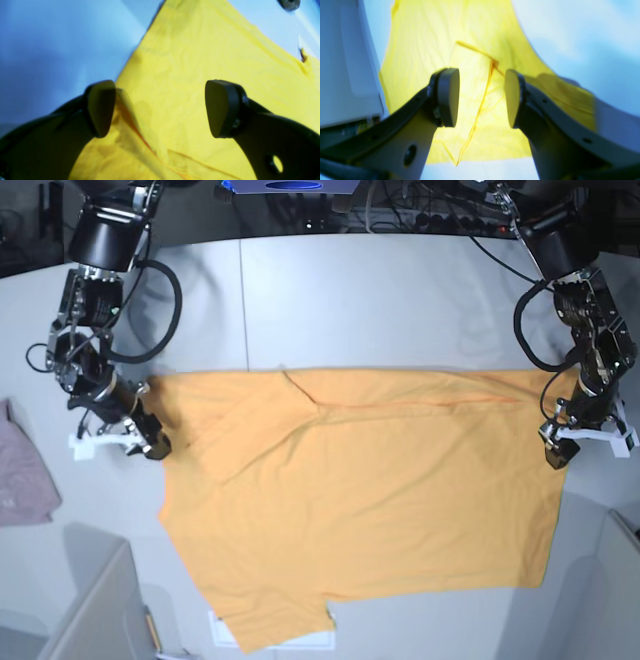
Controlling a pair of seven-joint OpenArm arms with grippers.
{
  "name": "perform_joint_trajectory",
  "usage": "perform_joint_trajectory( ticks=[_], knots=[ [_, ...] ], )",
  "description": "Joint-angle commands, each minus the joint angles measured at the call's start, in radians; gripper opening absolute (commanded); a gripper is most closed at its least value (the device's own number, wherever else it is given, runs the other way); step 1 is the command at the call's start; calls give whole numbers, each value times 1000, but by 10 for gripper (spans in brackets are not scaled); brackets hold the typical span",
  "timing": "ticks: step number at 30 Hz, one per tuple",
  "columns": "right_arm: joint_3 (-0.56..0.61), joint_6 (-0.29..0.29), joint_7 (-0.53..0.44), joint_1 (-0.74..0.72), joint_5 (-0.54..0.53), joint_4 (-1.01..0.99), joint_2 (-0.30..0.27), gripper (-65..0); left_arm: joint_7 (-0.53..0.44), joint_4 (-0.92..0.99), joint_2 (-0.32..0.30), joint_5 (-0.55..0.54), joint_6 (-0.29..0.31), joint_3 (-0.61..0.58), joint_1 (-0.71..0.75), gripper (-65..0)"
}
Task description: Fold the T-shirt properly
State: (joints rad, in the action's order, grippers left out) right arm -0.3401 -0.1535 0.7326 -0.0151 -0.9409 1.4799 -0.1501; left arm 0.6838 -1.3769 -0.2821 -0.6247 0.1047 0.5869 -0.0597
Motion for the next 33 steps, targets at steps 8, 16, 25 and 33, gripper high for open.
perform_joint_trajectory(
  ticks=[8,16,25,33],
  knots=[
    [2,-142,-149,246,-10,258,51,-362,-17,-305,83,-45,10,278,192,-109],
    [5,-146,-166,323,-11,264,122,-302,-17,-352,113,-264,11,377,398,-109],
    [-4,-146,-166,258,-14,117,128,-401,-17,-350,114,-284,11,377,455,-109],
    [-6,-146,-167,252,-16,104,128,-471,-17,-350,114,-284,11,377,462,-109]
  ],
)
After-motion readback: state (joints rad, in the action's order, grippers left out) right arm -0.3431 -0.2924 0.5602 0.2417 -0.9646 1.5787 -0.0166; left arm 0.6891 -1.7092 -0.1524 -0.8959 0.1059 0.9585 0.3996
